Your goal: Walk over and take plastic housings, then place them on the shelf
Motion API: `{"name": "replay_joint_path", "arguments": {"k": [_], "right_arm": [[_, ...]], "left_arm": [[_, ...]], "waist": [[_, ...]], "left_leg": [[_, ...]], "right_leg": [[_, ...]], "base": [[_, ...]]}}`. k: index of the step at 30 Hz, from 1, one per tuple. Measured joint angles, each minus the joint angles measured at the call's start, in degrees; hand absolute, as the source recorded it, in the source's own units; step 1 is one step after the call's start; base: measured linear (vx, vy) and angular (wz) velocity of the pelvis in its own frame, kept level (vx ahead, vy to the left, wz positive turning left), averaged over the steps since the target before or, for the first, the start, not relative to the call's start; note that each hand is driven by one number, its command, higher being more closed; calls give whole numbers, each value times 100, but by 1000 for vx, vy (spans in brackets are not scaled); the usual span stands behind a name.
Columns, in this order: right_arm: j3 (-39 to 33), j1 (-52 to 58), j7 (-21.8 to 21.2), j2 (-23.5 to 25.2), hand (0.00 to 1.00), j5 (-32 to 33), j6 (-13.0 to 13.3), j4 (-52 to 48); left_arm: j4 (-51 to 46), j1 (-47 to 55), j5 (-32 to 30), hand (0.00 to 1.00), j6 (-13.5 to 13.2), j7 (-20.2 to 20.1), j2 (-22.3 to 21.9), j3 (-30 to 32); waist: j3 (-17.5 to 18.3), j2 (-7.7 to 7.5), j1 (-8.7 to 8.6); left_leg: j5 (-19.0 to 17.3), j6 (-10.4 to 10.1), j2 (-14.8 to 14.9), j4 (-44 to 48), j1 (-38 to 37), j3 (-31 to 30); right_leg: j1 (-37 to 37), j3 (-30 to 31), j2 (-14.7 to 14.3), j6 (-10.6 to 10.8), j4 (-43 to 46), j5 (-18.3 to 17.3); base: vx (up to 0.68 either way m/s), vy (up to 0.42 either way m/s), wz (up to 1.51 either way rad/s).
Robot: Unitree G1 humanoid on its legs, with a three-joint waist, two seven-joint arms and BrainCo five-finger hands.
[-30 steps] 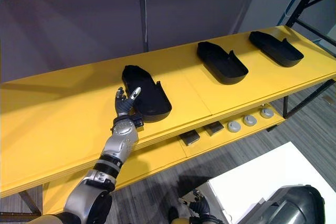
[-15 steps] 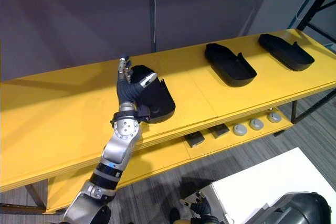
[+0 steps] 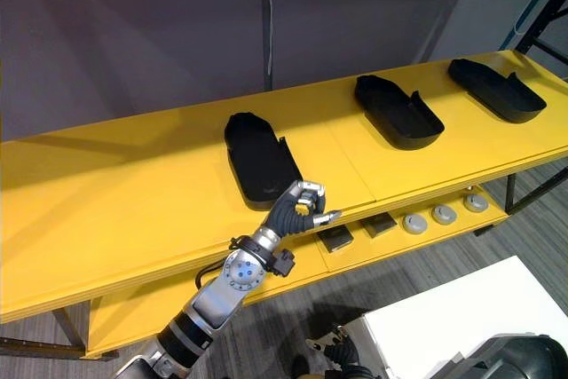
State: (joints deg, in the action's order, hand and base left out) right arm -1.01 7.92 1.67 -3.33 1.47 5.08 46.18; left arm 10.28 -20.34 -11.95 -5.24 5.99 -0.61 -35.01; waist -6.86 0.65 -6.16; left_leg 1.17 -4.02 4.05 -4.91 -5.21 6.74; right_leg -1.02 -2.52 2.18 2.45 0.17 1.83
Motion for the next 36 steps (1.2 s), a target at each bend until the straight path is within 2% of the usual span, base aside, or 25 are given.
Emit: {"name": "replay_joint_path", "arguments": {"k": [6, 10, 22, 28, 36], "right_arm": [[60, -95, -1, -9, 0, -7, 0, 62], [74, -101, 1, -9, 0, -16, 0, 69], [102, -162, 18, 4, 0, -24, 10, 46], [102, -188, 18, 24, 0, -25, 13, 39], [101, -199, 15, 28, 0, -25, 20, 40]], "left_arm": [[563, -2, -476, 100, -20, -147, 135, -67], [888, -4, -560, 100, -5, -115, 163, 47], [1168, -135, -738, 100, 161, 593, 244, 1212], [1251, -322, -722, 100, 247, 773, 372, 1727], [1398, -494, -611, 100, 327, 882, 371, 1926]], "waist": [[-8, -8, -143], [-18, -11, -142], [-137, -44, -239], [-213, -78, -258], [-263, -86, -263]], "left_leg": [[-5, -3, 3, -1, 21, 17], [-14, -15, 20, -1, 34, 45], [-32, -30, 43, -1, 47, 95], [-40, -34, 62, 0, 42, 111], [-61, -39, 61, 0, 14, 134]], "right_leg": [[73, 4, -13, -24, -224, 103], [92, 19, -37, -30, -316, 154], [87, 49, -59, -36, -377, 188], [89, 58, -64, -36, -379, 188], [103, 86, -66, -36, -379, 188]], "base": [[1, 2, -1], [3, 4, -3], [0, 1, -1], [0, 0, 0], [0, 0, 0]]}}
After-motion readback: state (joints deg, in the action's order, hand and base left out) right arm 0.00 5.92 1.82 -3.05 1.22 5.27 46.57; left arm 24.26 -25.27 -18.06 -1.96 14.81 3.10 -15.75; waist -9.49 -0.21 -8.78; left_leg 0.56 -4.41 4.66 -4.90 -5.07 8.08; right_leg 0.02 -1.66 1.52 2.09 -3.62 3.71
